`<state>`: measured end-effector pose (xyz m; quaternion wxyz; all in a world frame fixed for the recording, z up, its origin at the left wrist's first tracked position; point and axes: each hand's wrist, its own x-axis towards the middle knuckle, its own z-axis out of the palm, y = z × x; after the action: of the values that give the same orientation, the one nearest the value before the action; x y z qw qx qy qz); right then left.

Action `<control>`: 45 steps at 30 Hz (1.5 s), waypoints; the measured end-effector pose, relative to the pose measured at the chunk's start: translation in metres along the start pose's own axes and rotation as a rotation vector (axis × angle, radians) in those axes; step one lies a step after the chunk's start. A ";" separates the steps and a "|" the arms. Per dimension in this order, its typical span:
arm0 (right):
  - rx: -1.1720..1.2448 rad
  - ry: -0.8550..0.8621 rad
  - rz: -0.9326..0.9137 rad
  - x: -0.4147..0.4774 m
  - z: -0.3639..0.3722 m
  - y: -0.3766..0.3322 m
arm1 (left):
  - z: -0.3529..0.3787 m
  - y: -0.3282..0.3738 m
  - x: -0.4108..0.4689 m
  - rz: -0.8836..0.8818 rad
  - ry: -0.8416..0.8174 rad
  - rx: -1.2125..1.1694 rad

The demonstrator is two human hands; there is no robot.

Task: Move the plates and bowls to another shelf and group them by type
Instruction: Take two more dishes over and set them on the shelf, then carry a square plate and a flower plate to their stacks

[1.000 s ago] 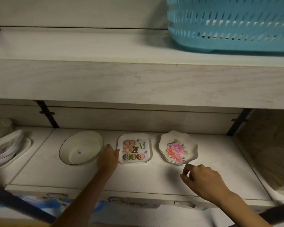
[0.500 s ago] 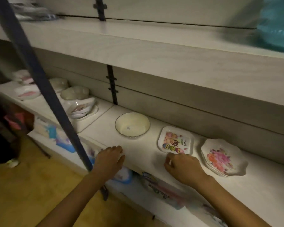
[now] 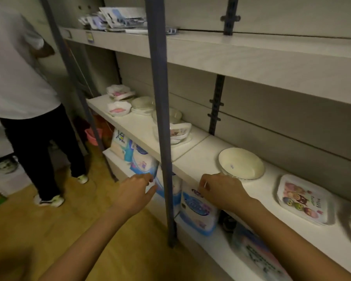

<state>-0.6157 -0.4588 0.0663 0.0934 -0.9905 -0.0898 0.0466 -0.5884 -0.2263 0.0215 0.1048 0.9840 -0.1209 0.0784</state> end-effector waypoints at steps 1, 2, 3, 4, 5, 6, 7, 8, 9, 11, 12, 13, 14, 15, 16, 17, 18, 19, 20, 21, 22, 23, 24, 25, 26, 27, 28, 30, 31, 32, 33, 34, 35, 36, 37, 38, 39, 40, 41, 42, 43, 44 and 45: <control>0.015 0.007 0.004 0.008 0.002 -0.012 | -0.003 -0.014 0.004 0.007 -0.008 0.005; 0.032 0.017 0.008 0.017 0.003 -0.024 | -0.007 -0.027 0.008 0.024 -0.012 0.006; 0.043 0.023 0.011 0.026 0.006 -0.036 | -0.010 -0.040 0.014 0.046 -0.013 0.009; 0.046 0.029 0.015 0.035 0.008 -0.048 | -0.013 -0.054 0.020 0.070 -0.012 0.016; 0.048 0.031 0.022 0.045 0.010 -0.060 | -0.016 -0.067 0.026 0.089 -0.007 0.024; 0.053 0.035 0.032 0.054 0.011 -0.072 | -0.019 -0.081 0.033 0.104 -0.002 0.032; 0.062 0.037 0.046 0.063 0.012 -0.083 | -0.021 -0.093 0.040 0.112 -0.004 0.035; 0.074 0.039 0.056 0.072 0.011 -0.094 | -0.024 -0.105 0.048 0.115 -0.009 0.030; 0.087 0.040 0.064 0.080 0.011 -0.104 | -0.026 -0.115 0.055 0.116 -0.019 0.024; 0.112 0.044 0.072 0.095 0.008 -0.122 | -0.030 -0.132 0.069 0.137 -0.038 0.014; 0.124 0.046 0.072 0.103 0.006 -0.130 | -0.032 -0.140 0.076 0.149 -0.045 0.006; 0.139 0.050 0.072 0.112 0.003 -0.137 | -0.033 -0.149 0.084 0.155 -0.051 -0.008; 0.154 0.058 0.074 0.122 0.002 -0.144 | -0.033 -0.157 0.094 0.161 -0.054 -0.028; 0.167 0.067 0.078 0.131 0.001 -0.148 | -0.032 -0.165 0.103 0.163 -0.059 -0.044; 0.173 0.076 0.078 0.141 0.000 -0.152 | -0.031 -0.172 0.112 0.165 -0.070 -0.056; 0.175 0.082 0.081 0.151 0.001 -0.156 | -0.029 -0.179 0.122 0.167 -0.089 -0.065; 0.174 0.091 0.086 0.162 0.003 -0.159 | -0.027 -0.185 0.133 0.169 -0.106 -0.075; 0.175 0.096 0.095 0.173 0.006 -0.162 | -0.024 -0.192 0.143 0.169 -0.117 -0.085; 0.181 0.099 0.102 0.184 0.009 -0.164 | -0.021 -0.198 0.154 0.168 -0.127 -0.092; 0.192 0.097 0.111 0.196 0.012 -0.166 | -0.019 -0.204 0.165 0.167 -0.131 -0.094; 0.202 0.098 0.121 0.208 0.016 -0.168 | -0.016 -0.210 0.177 0.175 -0.129 -0.091; 0.207 0.103 0.130 0.222 0.019 -0.169 | -0.014 -0.217 0.190 0.191 -0.123 -0.089; 0.207 0.111 0.139 0.235 0.020 -0.170 | -0.013 -0.223 0.203 0.207 -0.119 -0.094; 0.207 0.118 0.151 0.248 0.021 -0.169 | -0.012 -0.229 0.216 0.221 -0.122 -0.109; 0.209 0.119 0.167 0.260 0.021 -0.169 | -0.012 -0.233 0.229 0.232 -0.128 -0.127; 0.214 0.121 0.184 0.271 0.021 -0.168 | -0.011 -0.236 0.242 0.245 -0.137 -0.138; 0.220 0.127 0.204 0.282 0.020 -0.168 | -0.010 -0.239 0.255 0.267 -0.145 -0.137; 0.215 0.141 0.249 0.299 0.019 -0.164 | -0.006 -0.245 0.281 0.317 -0.152 -0.133; 0.206 0.146 0.279 0.307 0.018 -0.162 | -0.004 -0.247 0.293 0.335 -0.155 -0.148; 0.200 0.150 0.313 0.313 0.017 -0.160 | -0.001 -0.250 0.304 0.347 -0.167 -0.166; 0.201 0.149 0.349 0.317 0.017 -0.159 | 0.002 -0.251 0.314 0.358 -0.180 -0.180; 0.201 0.142 0.384 0.321 0.017 -0.157 | 0.004 -0.252 0.324 0.373 -0.195 -0.187; 0.200 0.134 0.422 0.324 0.018 -0.156 | 0.007 -0.252 0.333 0.391 -0.214 -0.189; 0.200 0.128 0.462 0.327 0.018 -0.154 | 0.009 -0.252 0.342 0.412 -0.232 -0.193; 0.202 0.134 0.508 0.329 0.018 -0.152 | 0.013 -0.251 0.350 0.434 -0.250 -0.197; 0.207 0.143 0.556 0.331 0.018 -0.149 | 0.016 -0.251 0.359 0.460 -0.265 -0.200; 0.220 0.149 0.604 0.332 0.019 -0.146 | 0.020 -0.250 0.367 0.484 -0.280 -0.206; 0.233 0.149 0.652 0.334 0.019 -0.143 | 0.024 -0.249 0.375 0.506 -0.297 -0.215; 0.248 0.142 0.704 0.335 0.020 -0.139 | 0.029 -0.248 0.382 0.529 -0.316 -0.227; 0.262 0.135 0.762 0.335 0.020 -0.135 | 0.033 -0.246 0.388 0.555 -0.337 -0.236; 0.268 0.139 0.818 0.335 0.021 -0.130 | 0.037 -0.244 0.393 0.576 -0.355 -0.240; 0.254 0.163 0.873 0.336 0.022 -0.124 | 0.040 -0.240 0.398 0.595 -0.370 -0.241; 0.226 0.199 0.930 0.338 0.024 -0.119 | 0.044 -0.237 0.403 0.617 -0.386 -0.238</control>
<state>-0.3075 -0.2770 0.0398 0.1777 -0.9090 0.3771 -0.0022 -0.1359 -0.1004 0.0070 0.1653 0.8789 -0.4373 -0.0950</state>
